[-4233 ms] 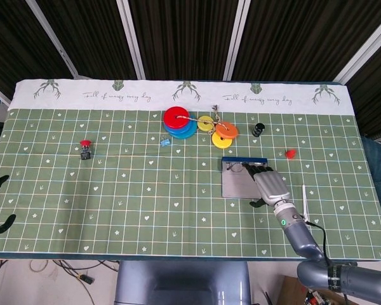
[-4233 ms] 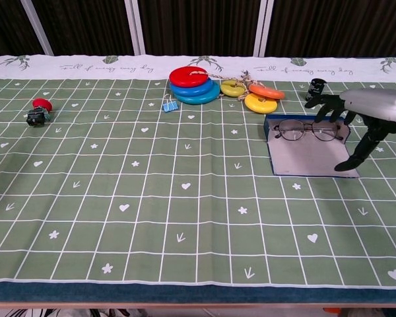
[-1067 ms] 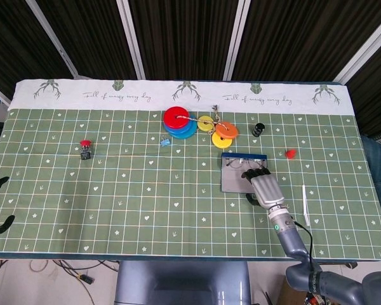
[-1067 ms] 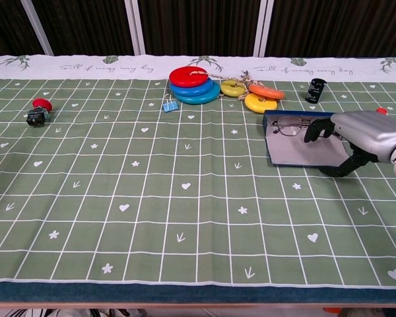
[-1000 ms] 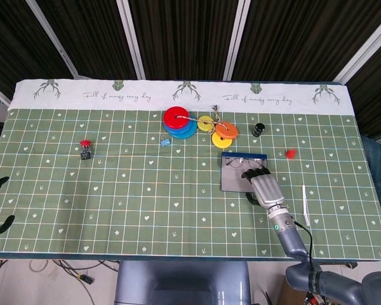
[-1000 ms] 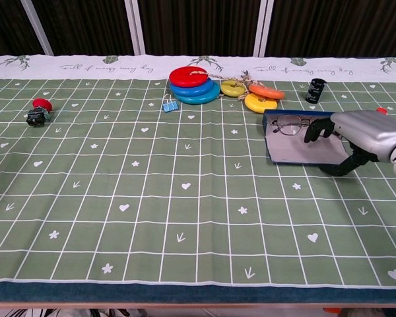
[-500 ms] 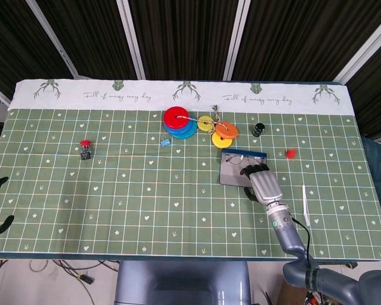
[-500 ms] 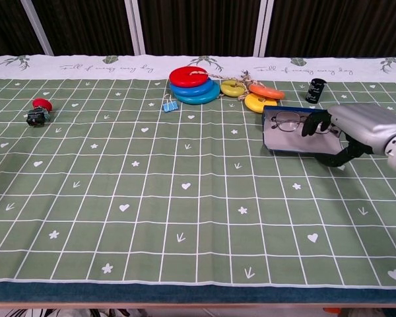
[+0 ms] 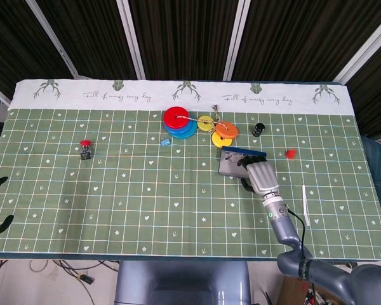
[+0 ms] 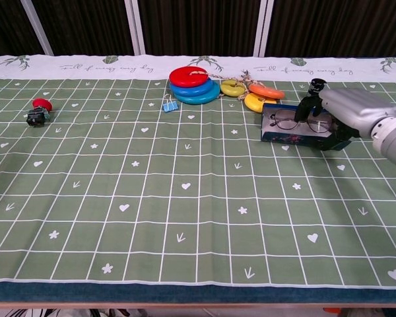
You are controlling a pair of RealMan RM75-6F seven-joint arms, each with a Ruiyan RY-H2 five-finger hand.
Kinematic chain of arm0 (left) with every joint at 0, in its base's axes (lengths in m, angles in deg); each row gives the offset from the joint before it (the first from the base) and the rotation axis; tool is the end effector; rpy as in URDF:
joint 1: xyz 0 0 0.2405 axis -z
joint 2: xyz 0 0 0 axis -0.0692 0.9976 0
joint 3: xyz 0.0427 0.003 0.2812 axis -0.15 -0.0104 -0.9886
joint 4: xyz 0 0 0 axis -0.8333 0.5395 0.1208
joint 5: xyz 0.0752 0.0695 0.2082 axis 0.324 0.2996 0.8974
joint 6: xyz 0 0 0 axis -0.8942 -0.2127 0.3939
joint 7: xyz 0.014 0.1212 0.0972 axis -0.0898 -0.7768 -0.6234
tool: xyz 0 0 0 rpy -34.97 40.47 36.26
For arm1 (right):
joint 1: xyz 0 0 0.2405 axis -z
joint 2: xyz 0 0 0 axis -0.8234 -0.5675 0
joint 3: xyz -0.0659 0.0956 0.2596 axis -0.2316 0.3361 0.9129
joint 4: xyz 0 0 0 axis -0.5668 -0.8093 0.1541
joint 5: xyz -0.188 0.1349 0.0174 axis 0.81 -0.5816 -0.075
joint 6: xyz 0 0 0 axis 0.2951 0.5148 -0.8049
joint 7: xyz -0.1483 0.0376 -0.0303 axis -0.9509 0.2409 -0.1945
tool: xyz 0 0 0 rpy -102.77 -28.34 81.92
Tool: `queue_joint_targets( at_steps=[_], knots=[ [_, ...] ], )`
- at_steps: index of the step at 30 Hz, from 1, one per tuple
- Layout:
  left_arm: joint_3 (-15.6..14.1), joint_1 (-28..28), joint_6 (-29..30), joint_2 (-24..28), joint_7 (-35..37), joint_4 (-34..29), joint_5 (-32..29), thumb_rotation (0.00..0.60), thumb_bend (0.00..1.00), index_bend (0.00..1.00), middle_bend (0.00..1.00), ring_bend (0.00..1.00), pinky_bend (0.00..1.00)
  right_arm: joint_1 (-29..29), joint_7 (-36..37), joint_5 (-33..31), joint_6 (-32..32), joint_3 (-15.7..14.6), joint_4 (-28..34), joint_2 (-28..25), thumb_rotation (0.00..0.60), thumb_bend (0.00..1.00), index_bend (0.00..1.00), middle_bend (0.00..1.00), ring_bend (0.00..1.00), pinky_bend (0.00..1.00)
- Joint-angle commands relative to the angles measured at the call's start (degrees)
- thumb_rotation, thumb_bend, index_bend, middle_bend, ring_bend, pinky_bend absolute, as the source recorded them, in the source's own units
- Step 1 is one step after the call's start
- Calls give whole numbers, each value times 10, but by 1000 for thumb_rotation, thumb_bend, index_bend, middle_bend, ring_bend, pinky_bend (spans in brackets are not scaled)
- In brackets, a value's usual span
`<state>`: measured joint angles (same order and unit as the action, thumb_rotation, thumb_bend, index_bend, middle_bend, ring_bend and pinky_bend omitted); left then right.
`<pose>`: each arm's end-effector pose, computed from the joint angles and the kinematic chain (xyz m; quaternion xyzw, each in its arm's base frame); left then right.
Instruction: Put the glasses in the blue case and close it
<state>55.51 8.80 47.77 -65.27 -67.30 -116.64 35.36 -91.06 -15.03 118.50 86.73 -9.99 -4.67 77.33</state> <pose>-0.3509 0.1928 0.1858 -0.6070 -0.3817 -0.3302 0.6139 -0.2434 -0.3942 -0.0608 0.6831 -0.3660 0.3831 0.5026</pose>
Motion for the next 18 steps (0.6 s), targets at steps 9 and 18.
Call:
queue_joint_targets(
  at_steps=[9, 18],
  knots=[
    [-1, 0, -2, 2, -1, -1, -1, 600, 241, 129, 0, 0, 0, -5, 3, -6, -5, 5, -2, 4, 600, 460, 511, 334, 297, 237],
    [-1, 0, -3, 2, -2, -2, -2, 600, 241, 130, 0, 0, 0, -4, 6, -15, -15, 6, 6, 0, 600, 501, 543, 334, 298, 237]
  ],
)
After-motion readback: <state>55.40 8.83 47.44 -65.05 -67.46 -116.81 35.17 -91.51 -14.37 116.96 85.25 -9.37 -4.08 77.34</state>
